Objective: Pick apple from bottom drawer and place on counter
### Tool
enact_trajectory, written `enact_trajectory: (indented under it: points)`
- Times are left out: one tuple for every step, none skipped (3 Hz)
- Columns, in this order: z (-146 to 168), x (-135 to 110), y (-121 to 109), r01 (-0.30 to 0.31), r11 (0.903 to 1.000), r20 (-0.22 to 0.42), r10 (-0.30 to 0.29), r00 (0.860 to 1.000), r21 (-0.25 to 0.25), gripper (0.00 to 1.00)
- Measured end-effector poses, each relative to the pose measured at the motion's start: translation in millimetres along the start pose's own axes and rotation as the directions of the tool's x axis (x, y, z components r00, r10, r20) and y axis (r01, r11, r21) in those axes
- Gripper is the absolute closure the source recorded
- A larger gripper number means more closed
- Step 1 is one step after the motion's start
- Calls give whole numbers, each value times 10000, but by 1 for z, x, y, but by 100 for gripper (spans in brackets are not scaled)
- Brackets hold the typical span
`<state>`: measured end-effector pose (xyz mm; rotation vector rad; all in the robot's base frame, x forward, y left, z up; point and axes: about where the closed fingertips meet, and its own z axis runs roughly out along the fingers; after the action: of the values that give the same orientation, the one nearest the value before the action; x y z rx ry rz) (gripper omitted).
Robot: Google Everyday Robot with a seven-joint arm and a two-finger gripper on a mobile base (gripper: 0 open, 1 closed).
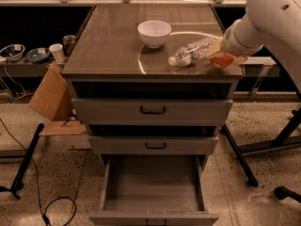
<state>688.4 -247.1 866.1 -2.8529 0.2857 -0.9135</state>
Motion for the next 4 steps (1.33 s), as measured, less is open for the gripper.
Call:
enact_trajectory:
  points:
    - [4,2,8,-187,9998,44,187,9998,-65,82]
    - [4,2,9,-207,9998,48,208,9998,-73,58]
    - [4,2,10,-215,9997,49,215,9998,-81,35]
    - [4,2,10,-216,9997,48,216,9998,-85,13]
